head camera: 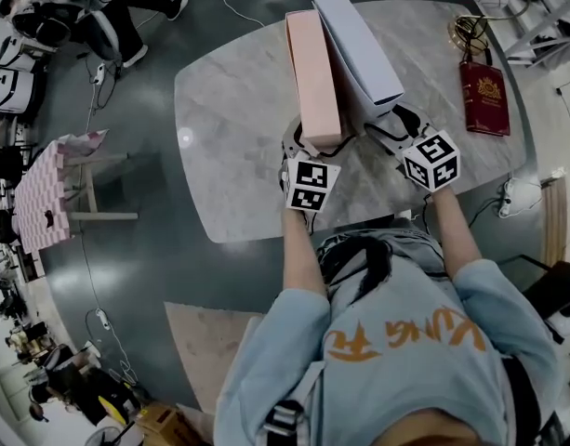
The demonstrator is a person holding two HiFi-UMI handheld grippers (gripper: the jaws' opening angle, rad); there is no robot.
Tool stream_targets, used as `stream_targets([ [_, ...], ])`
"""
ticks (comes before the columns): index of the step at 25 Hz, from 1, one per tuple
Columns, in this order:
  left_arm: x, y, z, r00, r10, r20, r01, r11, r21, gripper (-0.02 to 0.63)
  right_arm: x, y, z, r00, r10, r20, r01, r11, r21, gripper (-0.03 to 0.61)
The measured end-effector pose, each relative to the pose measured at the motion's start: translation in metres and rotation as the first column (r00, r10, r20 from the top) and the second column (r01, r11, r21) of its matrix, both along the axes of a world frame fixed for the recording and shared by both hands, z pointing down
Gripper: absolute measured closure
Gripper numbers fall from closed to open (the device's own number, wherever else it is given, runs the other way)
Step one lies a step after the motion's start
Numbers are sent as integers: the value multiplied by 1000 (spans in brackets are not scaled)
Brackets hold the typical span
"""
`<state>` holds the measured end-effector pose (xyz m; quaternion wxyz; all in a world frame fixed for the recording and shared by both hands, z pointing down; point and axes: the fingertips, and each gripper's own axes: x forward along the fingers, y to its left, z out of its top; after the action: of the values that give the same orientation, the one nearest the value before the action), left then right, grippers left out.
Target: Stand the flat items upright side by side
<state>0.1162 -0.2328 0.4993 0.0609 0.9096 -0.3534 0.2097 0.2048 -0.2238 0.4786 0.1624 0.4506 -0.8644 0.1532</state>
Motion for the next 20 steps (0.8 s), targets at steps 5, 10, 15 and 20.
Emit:
stream_targets([
  [5,0,-12,5,1000,18,2,-18,1000,-2,135,-13,-3,0,1000,-16,-13,15,1000,-9,265],
  [10,3,-26,5,999,35,-4,-35,999,2,128,-23,-7,-2,999,-40,-15,40,999,-13,265],
  [15,9,-38,9,998,64,0,-64,998,14,121,-24,-13,-2,999,-46,-13,46,999,-15,267],
  [20,16,-46,14,995,104,-5,-104,994,25,109,-21,-19,-2,999,-35,15,35,999,-24,267],
])
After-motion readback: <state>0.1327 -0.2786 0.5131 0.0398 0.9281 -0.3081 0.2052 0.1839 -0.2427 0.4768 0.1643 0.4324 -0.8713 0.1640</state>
